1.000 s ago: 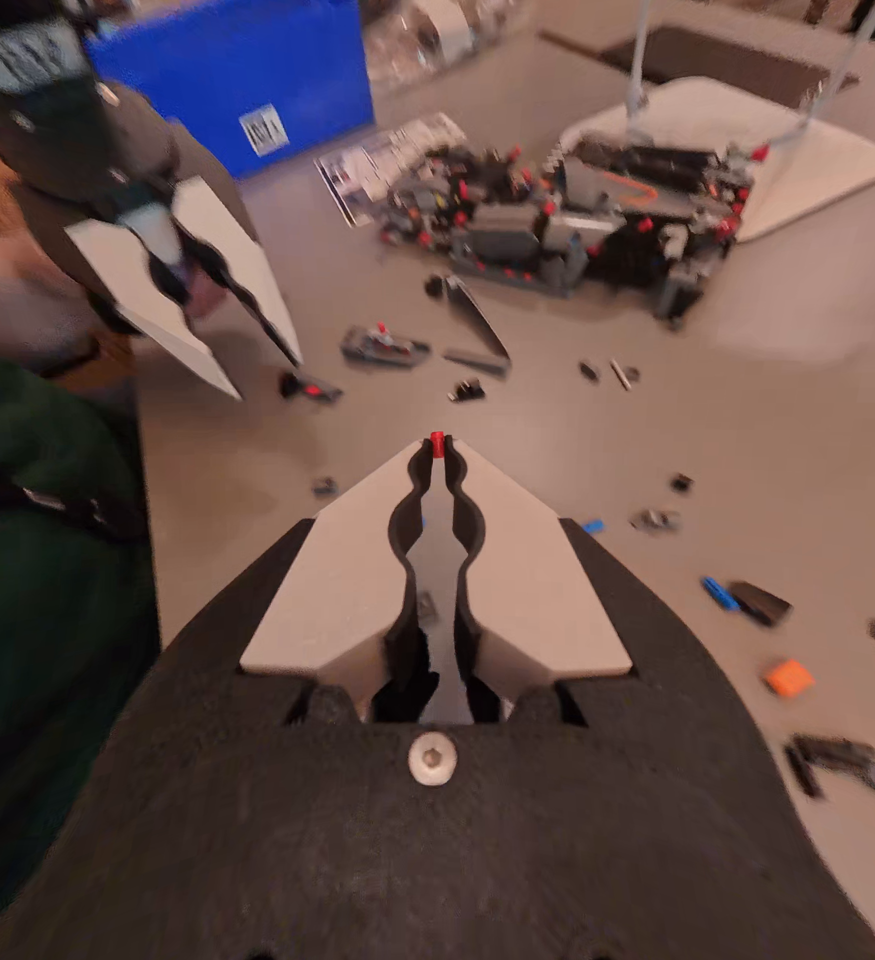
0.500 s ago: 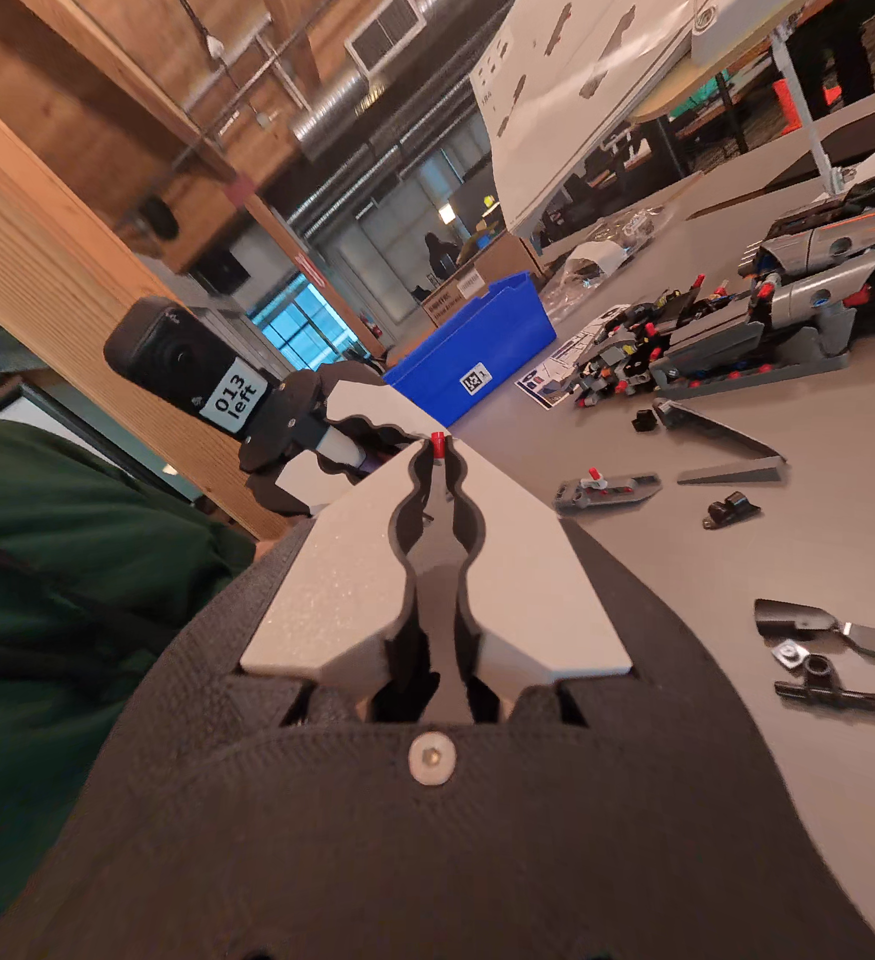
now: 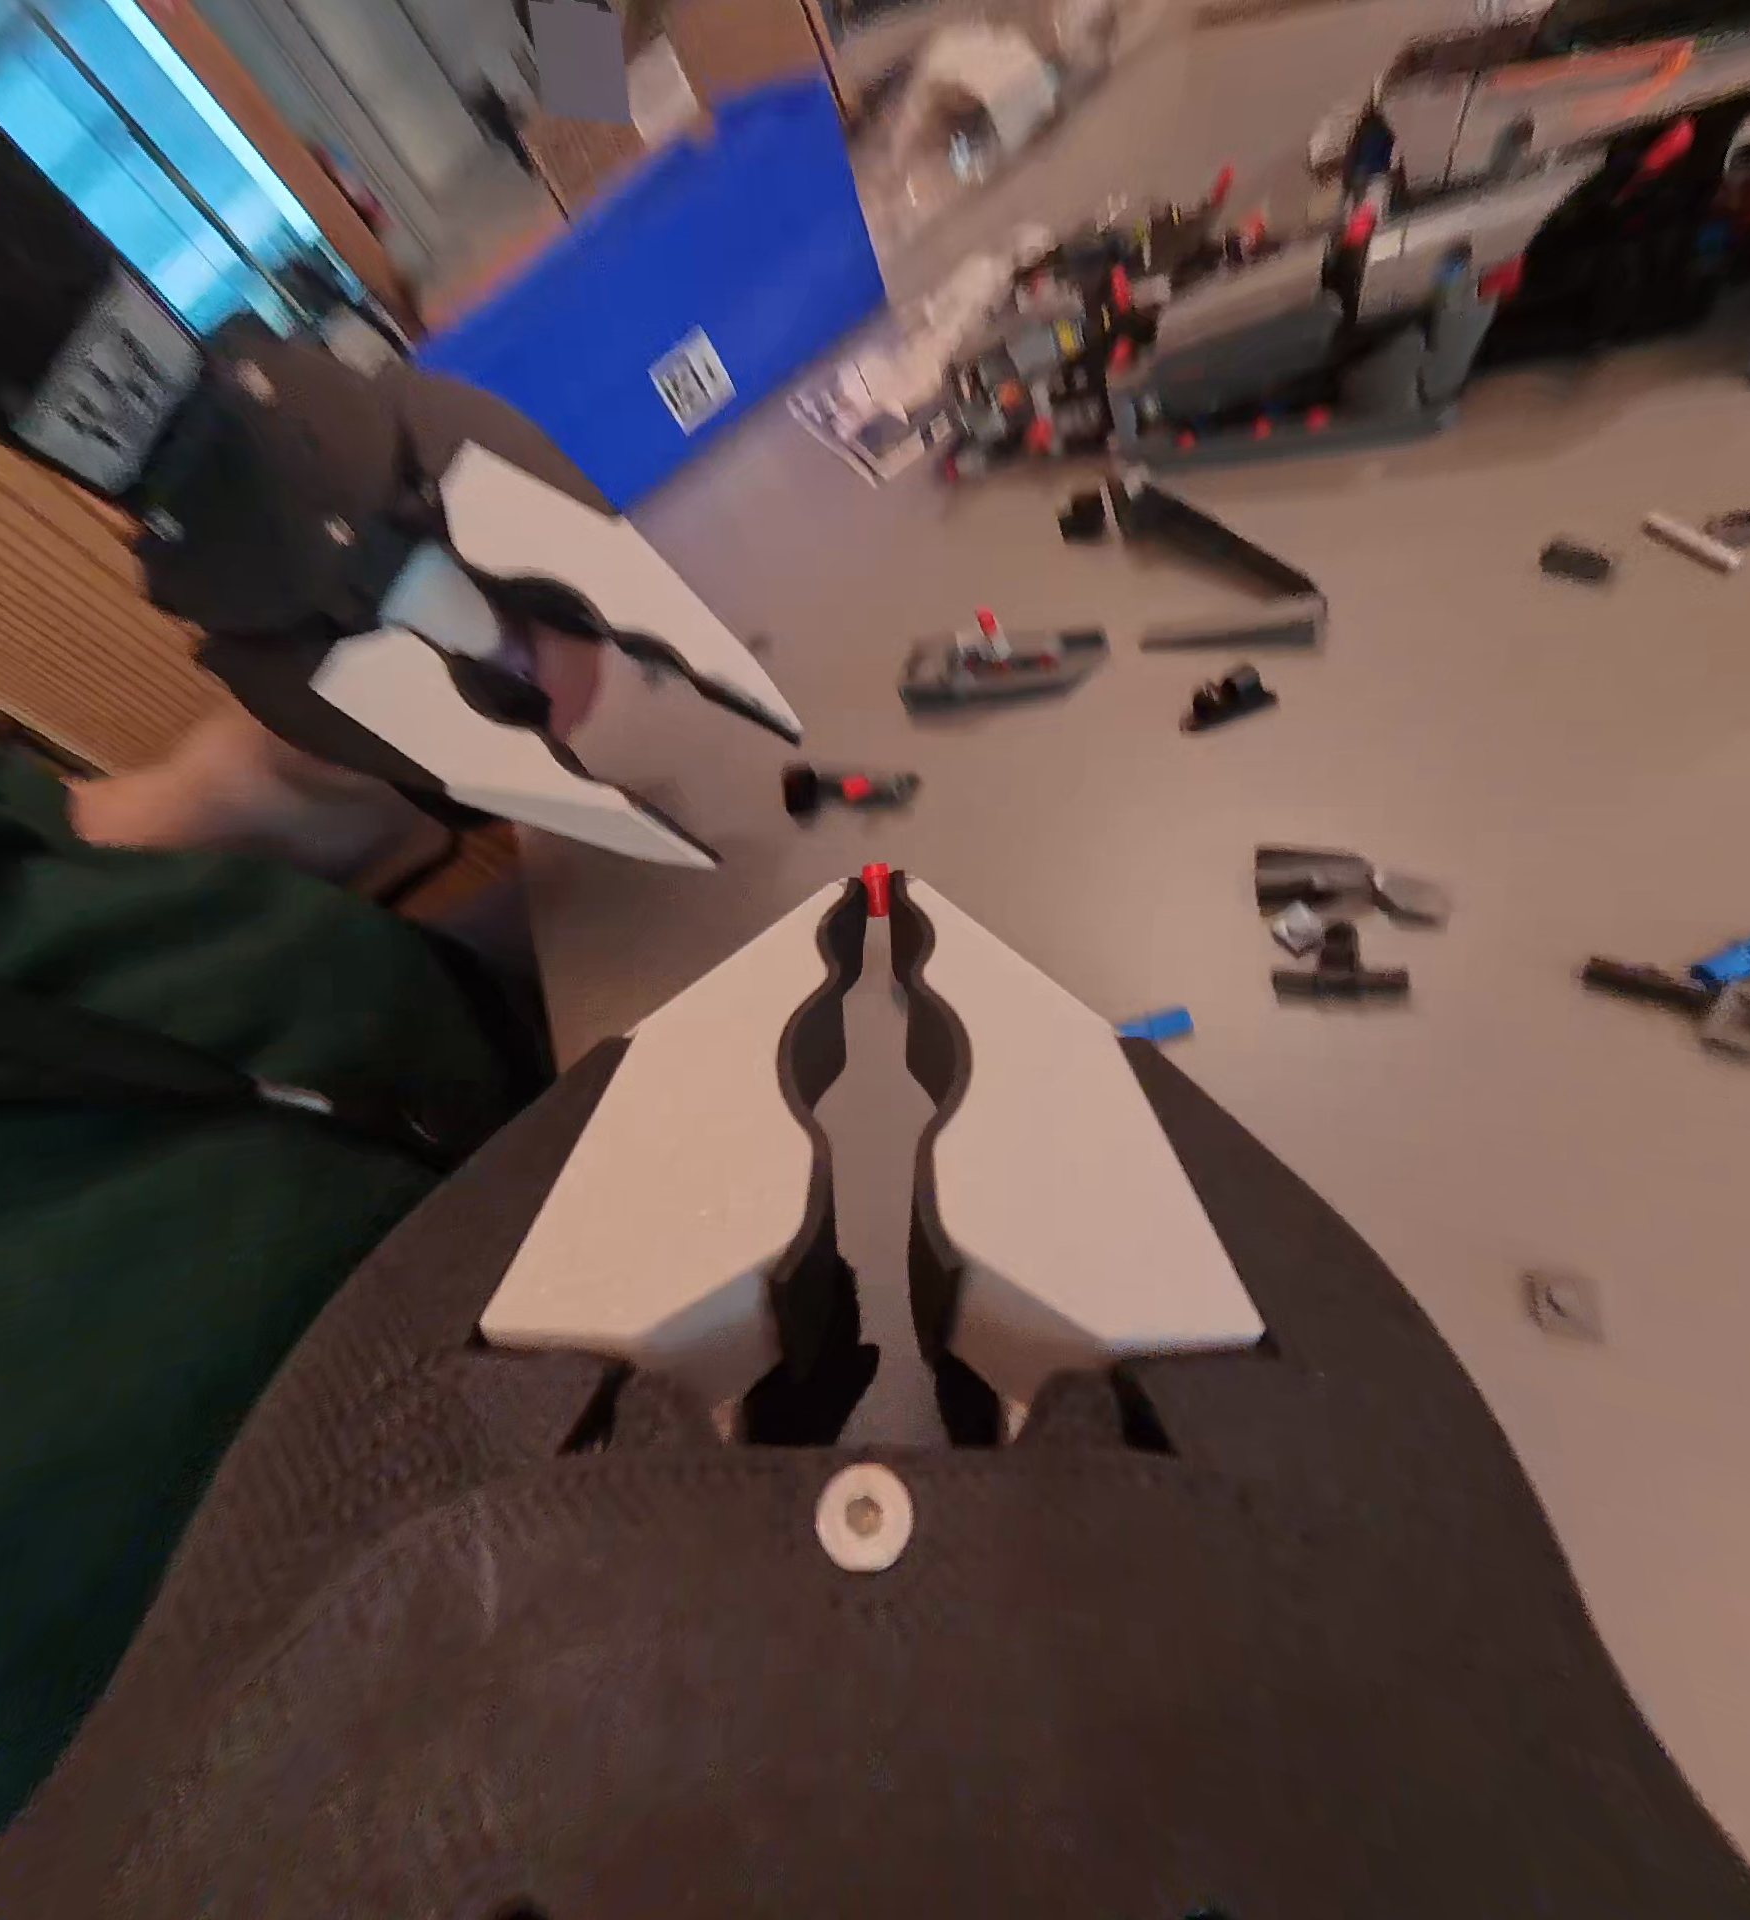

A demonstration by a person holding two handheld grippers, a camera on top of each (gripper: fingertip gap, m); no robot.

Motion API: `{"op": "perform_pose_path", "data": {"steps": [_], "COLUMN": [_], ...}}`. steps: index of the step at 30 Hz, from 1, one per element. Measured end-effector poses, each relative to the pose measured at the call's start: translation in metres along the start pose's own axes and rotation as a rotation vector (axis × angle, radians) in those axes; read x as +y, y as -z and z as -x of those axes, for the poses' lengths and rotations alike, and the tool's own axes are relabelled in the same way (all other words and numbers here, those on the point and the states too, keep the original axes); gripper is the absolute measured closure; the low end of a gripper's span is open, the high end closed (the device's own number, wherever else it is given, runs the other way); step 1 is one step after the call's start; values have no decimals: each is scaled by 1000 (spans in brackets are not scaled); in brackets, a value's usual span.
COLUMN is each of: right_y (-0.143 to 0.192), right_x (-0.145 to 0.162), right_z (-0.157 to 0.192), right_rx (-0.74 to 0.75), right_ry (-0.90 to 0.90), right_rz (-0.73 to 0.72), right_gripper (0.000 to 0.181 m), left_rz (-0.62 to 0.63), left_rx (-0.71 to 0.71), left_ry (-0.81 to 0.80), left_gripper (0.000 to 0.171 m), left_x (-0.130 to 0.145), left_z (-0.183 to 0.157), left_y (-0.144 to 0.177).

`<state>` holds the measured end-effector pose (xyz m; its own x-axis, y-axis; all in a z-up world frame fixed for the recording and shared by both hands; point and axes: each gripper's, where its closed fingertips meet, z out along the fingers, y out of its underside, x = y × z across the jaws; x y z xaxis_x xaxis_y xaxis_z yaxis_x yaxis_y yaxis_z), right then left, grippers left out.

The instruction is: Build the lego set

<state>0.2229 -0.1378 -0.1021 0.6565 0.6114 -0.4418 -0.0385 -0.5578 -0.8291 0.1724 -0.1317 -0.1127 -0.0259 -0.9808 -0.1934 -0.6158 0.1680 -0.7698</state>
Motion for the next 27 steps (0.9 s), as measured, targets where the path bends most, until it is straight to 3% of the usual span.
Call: {"op": "perform_pose_path", "data": {"steps": [4, 7, 11, 19, 27], "right_y": [-2, -5, -7, -6, -4], "right_x": [42, 53, 53, 57, 59], "right_z": [-18, -19, -22, -22, -21], "right_rx": [153, 184, 217, 199, 181], "right_ry": [137, 193, 233, 234, 249], "right_rz": [244, 305, 317, 343, 349], "right_gripper": [179, 179, 179, 179, 179], "left_rz": [62, 118, 194, 211, 211], "left_rx": [47, 59, 81, 69, 93], "left_ry": [8, 3, 31, 8, 1], "left_gripper": [137, 139, 143, 165, 165], "left_x": [2, 5, 13, 12, 11], "left_z": [-13, -19, -26, -25, -27], "left_y": [-19, -37, -55, -60, -61]}}
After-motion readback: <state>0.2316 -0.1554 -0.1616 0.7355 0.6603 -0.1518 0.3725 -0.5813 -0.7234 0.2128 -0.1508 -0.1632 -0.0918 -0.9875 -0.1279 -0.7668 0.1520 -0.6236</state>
